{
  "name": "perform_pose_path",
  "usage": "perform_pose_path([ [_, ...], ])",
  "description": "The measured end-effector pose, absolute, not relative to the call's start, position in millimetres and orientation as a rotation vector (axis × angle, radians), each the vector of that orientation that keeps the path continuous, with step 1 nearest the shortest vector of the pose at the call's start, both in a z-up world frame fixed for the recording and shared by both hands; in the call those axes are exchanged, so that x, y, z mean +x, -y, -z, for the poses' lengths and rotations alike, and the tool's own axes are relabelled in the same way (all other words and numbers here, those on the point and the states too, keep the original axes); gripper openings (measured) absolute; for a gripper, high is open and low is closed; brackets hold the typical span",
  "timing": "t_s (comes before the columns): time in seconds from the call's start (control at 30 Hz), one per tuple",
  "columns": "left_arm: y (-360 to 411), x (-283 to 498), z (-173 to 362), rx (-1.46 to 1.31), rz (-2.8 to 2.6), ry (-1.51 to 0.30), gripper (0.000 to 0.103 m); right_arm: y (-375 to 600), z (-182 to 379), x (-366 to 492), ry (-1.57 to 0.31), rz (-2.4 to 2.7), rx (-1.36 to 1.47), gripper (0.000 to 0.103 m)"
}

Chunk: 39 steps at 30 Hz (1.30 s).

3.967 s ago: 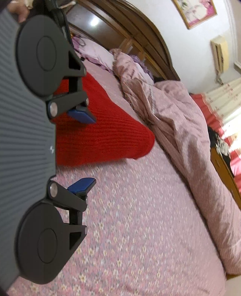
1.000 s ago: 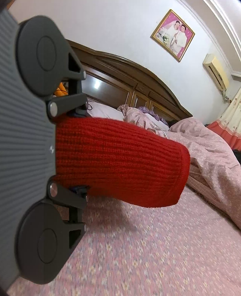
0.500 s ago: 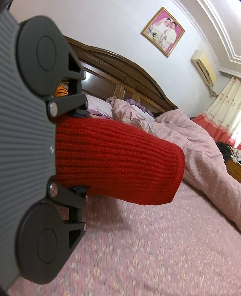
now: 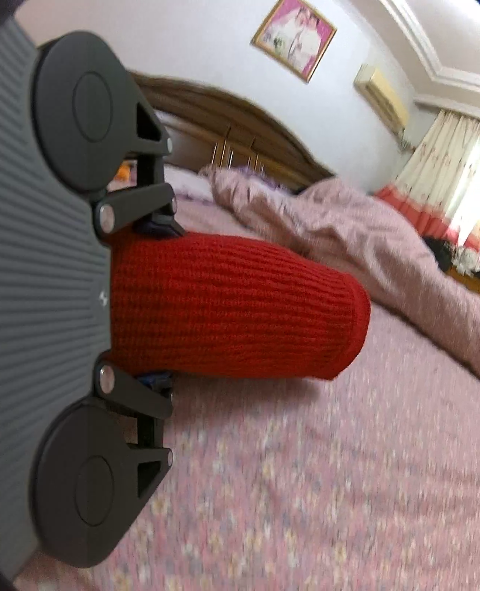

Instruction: Fold small clothes

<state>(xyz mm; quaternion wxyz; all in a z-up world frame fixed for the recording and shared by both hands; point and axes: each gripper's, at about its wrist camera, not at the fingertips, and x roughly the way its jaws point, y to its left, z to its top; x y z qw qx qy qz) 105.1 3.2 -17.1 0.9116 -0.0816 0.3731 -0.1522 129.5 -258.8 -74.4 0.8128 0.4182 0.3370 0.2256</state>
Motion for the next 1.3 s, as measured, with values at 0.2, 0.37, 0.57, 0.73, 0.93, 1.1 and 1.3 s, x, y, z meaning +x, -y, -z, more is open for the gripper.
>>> perform_pose_path([
  [0.2, 0, 102, 22, -0.176, 0.335, -0.789, 0.051, 266, 70, 112, -0.707, -0.396, 0.742, 0.074],
  [0.37, 0, 97, 18, -0.164, 0.311, -0.781, 0.051, 256, 51, 98, -0.657, -0.39, 0.599, 0.069],
  [0.57, -16, 90, 21, -0.164, 0.259, -0.796, 0.051, 232, 38, 91, -0.638, -0.428, 0.449, 0.065],
  [0.73, -19, 88, 28, -0.186, 0.267, -0.808, 0.051, 225, 46, 96, -0.656, -0.369, 0.351, 0.07],
  [0.93, -14, 81, 27, -0.148, 0.263, -0.799, 0.051, 222, 21, 79, -0.56, -0.293, 0.305, 0.07],
  [1.1, -14, 79, 28, -0.15, 0.261, -0.797, 0.051, 200, 8, 69, -0.45, -0.289, 0.185, 0.036],
  [1.3, -14, 78, 28, -0.115, 0.238, -0.788, 0.051, 180, 34, 94, -0.485, -0.27, 0.199, 0.031],
])
